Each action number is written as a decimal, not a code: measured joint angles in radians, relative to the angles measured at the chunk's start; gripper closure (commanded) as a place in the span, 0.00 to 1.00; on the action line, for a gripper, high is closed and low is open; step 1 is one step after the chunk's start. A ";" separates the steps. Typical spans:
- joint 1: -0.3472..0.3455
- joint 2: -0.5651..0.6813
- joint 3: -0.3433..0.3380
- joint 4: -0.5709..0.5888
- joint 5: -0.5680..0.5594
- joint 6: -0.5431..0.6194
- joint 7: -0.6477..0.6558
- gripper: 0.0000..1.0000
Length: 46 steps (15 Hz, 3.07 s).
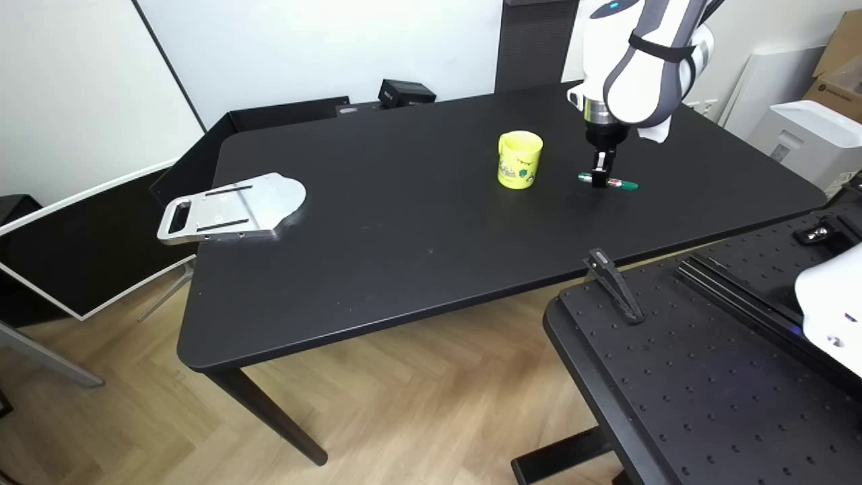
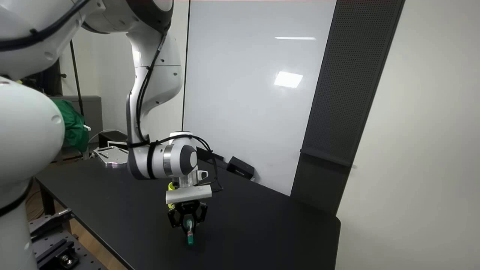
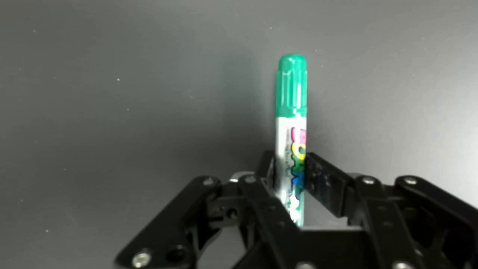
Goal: Put a marker in the mug
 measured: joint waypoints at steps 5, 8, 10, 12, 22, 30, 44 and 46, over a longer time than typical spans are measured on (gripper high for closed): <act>-0.006 -0.149 0.020 0.014 -0.031 -0.199 0.030 0.94; -0.042 -0.234 0.074 0.020 -0.046 -0.306 0.036 0.94; -0.082 -0.279 0.127 0.024 -0.046 -0.356 0.036 0.94; -0.124 -0.310 0.182 0.025 -0.038 -0.358 0.035 0.94; -0.201 -0.315 0.304 0.008 0.079 0.076 0.097 0.94; -0.201 -0.215 0.328 -0.031 0.189 0.407 0.134 0.94; -0.105 -0.031 0.324 0.093 0.318 0.514 0.147 0.94; -0.093 -0.014 0.320 0.106 0.322 0.514 0.148 0.94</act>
